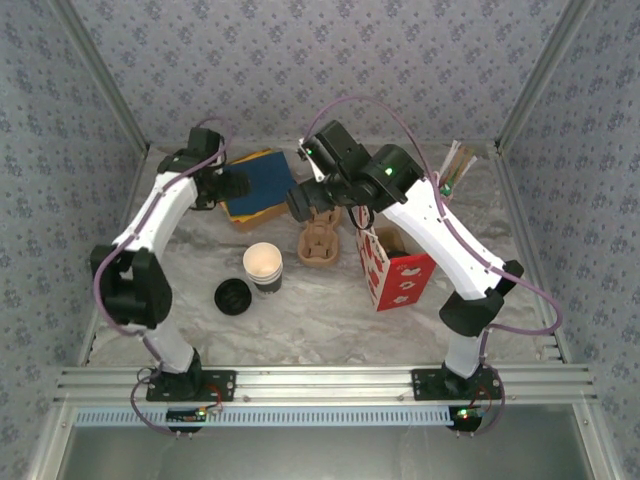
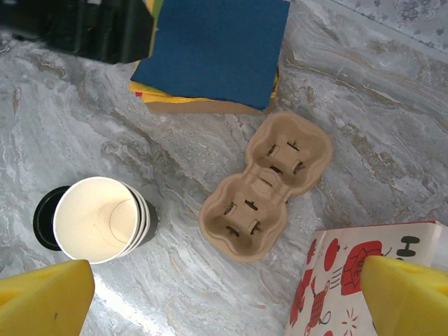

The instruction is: Pack the takeout coffee

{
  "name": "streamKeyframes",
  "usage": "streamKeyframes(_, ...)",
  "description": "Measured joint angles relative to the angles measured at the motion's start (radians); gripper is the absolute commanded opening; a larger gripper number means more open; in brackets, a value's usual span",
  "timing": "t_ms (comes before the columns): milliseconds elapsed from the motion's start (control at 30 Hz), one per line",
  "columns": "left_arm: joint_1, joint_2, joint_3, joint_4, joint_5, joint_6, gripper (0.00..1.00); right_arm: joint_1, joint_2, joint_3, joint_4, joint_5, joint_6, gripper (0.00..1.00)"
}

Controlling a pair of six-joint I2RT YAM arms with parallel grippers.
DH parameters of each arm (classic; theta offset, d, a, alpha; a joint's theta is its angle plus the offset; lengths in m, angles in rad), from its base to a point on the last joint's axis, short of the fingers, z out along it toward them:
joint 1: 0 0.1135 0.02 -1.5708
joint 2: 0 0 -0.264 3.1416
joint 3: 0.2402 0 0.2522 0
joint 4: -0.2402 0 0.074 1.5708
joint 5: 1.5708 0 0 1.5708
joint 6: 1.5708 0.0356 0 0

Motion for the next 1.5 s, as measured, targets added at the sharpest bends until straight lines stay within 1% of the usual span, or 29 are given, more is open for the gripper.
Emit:
streamKeyframes(167,-0.015,0.233,0.212,0.012,-0.001,0.064,0.8,-0.018,0.0,0.008,-0.005,-0.012,0.004,1.0)
streamKeyframes(367,-0.055,0.433,0.403,-0.01,-0.005,0.12,0.81,-0.042,0.006,0.011,-0.004,-0.043,0.021,1.0)
streamKeyframes(500,-0.073,0.51,0.478,-0.03,-0.012,0.143,0.82,-0.05,0.013,0.02,-0.003,-0.051,0.026,1.0)
streamKeyframes(667,-0.078,0.566,0.505,-0.048,-0.038,0.162,0.81,-0.057,0.013,0.02,-0.004,-0.06,0.026,1.0)
streamKeyframes(700,-0.078,0.575,0.506,-0.052,-0.041,0.165,0.79,-0.058,0.013,0.02,-0.004,-0.06,0.026,1.0)
streamKeyframes(767,-0.078,0.588,0.506,-0.061,-0.047,0.173,0.71,-0.061,0.013,0.02,-0.004,-0.064,0.026,1.0)
streamKeyframes(867,-0.077,0.602,0.509,-0.063,-0.05,0.177,0.69,-0.063,0.013,0.02,-0.004,-0.068,0.026,1.0)
streamKeyframes(900,-0.077,0.605,0.509,-0.064,-0.051,0.177,0.63,-0.063,0.014,0.02,-0.004,-0.068,0.026,1.0)
streamKeyframes(967,-0.077,0.606,0.51,-0.066,-0.055,0.184,0.48,-0.064,0.015,0.02,-0.004,-0.068,0.026,1.0)
streamKeyframes(1000,-0.077,0.606,0.512,-0.067,-0.057,0.187,0.44,-0.064,0.016,0.02,-0.004,-0.068,0.026,1.0)
streamKeyframes(1067,-0.077,0.606,0.513,-0.071,-0.061,0.186,0.31,-0.064,0.016,0.02,-0.004,-0.068,0.026,1.0)
streamKeyframes(1100,-0.077,0.606,0.513,-0.072,-0.061,0.188,0.27,-0.065,0.017,0.02,-0.004,-0.068,0.026,1.0)
streamKeyframes(1233,-0.077,0.606,0.518,-0.082,-0.069,0.183,0.26,-0.065,0.017,0.02,-0.004,-0.068,0.026,1.0)
streamKeyframes(1367,-0.077,0.605,0.546,-0.108,-0.073,0.182,0.11,-0.065,0.017,0.02,-0.004,-0.068,0.026,1.0)
streamKeyframes(1400,-0.077,0.603,0.554,-0.114,-0.075,0.18,0.09,-0.065,0.017,0.02,-0.004,-0.068,0.026,1.0)
streamKeyframes(1500,-0.077,0.591,0.572,-0.133,-0.076,0.171,0.08,-0.065,0.017,0.02,-0.004,-0.067,0.026,1.0)
